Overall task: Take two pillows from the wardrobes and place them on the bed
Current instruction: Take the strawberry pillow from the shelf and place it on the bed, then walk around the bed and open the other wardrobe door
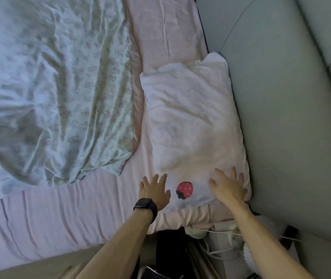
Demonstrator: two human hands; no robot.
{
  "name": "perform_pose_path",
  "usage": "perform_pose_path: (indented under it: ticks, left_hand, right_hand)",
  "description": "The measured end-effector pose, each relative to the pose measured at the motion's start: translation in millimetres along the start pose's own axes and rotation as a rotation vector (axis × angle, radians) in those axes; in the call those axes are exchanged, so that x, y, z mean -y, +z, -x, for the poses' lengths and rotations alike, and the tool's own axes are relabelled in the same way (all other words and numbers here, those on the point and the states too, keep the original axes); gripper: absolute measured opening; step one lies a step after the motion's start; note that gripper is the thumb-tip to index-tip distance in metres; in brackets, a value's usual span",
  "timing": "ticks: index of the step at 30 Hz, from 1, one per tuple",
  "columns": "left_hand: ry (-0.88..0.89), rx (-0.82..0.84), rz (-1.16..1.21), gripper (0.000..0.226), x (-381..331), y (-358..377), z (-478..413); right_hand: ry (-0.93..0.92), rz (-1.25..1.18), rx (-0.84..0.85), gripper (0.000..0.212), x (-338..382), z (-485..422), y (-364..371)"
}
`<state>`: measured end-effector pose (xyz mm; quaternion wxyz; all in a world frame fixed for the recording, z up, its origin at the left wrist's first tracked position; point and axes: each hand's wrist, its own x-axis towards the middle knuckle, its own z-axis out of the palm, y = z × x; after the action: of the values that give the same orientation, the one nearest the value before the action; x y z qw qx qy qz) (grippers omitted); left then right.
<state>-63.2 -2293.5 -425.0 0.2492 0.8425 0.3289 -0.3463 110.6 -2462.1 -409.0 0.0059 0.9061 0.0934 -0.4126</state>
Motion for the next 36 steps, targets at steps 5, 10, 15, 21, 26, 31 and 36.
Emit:
perform_pose_path:
  ticks: [5, 10, 15, 21, 26, 31, 36]
  left_hand:
    - [0.007, -0.188, 0.178, 0.058, 56.3, -67.7, 75.4]
    - [-0.093, -0.428, 0.339, 0.058, 154.3, -95.0, 163.8]
    - [-0.299, -0.638, 0.448, 0.056, 295.4, -108.3, 254.1]
    - [-0.579, -0.888, 0.528, 0.055, 449.2, -114.3, 386.8]
    - [-0.833, -1.106, 0.538, 0.055, 530.4, -118.1, 502.5]
    - [-1.047, -1.248, 0.554, 0.058, 567.5, -110.7, 587.7]
    - [-1.239, -1.424, 0.529, 0.061, 601.1, -110.6, 656.5]
  right_hand:
    - [-0.379, -0.148, -0.073, 0.046, 72.8, 102.3, -9.5]
    - [-0.697, -0.252, -0.136, 0.034, 167.1, 204.9, 10.7]
    - [-1.012, -0.226, -0.129, 0.033, 288.5, 300.2, 48.5]
    - [-1.388, -0.111, -0.099, 0.032, 440.2, 418.8, 98.8]
    - [-1.646, -0.013, -0.039, 0.036, 533.0, 521.2, 137.5]
    - [-1.868, 0.027, -0.037, 0.036, 596.5, 603.2, 162.8]
    - [-2.073, -0.023, -0.035, 0.034, 654.5, 672.0, 186.3]
